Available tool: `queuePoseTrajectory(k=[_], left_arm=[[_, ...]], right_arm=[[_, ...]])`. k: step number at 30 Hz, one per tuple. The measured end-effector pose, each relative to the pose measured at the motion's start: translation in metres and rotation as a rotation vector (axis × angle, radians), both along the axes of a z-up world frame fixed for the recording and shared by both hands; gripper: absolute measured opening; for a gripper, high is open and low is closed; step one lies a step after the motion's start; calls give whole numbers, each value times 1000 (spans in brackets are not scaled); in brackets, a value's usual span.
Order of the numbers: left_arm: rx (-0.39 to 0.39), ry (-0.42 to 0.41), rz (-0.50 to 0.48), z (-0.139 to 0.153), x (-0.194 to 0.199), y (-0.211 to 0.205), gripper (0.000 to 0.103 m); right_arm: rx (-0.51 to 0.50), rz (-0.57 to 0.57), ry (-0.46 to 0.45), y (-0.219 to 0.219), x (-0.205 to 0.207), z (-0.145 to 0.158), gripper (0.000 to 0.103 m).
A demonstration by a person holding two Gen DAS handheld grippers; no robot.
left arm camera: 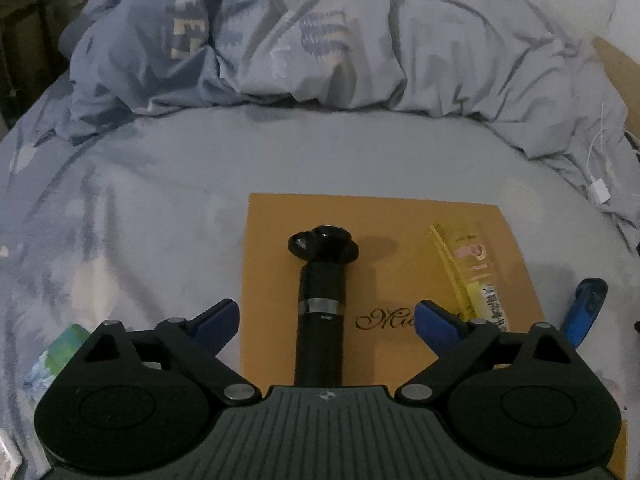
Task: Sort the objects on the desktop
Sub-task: 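Close the left gripper around the black shaver's body, then lift the black shaver with the left gripper off the orange box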
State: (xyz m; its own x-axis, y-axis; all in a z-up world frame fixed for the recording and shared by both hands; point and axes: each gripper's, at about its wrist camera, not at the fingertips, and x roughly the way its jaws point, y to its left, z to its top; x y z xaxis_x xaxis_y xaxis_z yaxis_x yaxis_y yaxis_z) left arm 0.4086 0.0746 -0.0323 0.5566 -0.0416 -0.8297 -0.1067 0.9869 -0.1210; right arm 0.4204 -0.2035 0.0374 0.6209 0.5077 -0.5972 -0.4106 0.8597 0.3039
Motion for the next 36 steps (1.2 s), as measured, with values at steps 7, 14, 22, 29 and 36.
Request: queuePoseTrajectory(k=[7,14,22,29,36], left_arm=[[16,53,-12,-20,18,-1,89],[30,93,-15,-33,29,1,80],[82,109,-24,-44,31,-3,75],[143,97,-38,-42,26,-11,35],[162,101,-74,-44,30,-20,36]], right_arm=[[13,8,-2,-3,1,-5,103],[31,-3,16,-9,5,-13,103],[51,-25,38,-17,6,-22,103],[67,-41,55,-23,2,-29,103],[86,-61,80,-32,-7,-35,103]])
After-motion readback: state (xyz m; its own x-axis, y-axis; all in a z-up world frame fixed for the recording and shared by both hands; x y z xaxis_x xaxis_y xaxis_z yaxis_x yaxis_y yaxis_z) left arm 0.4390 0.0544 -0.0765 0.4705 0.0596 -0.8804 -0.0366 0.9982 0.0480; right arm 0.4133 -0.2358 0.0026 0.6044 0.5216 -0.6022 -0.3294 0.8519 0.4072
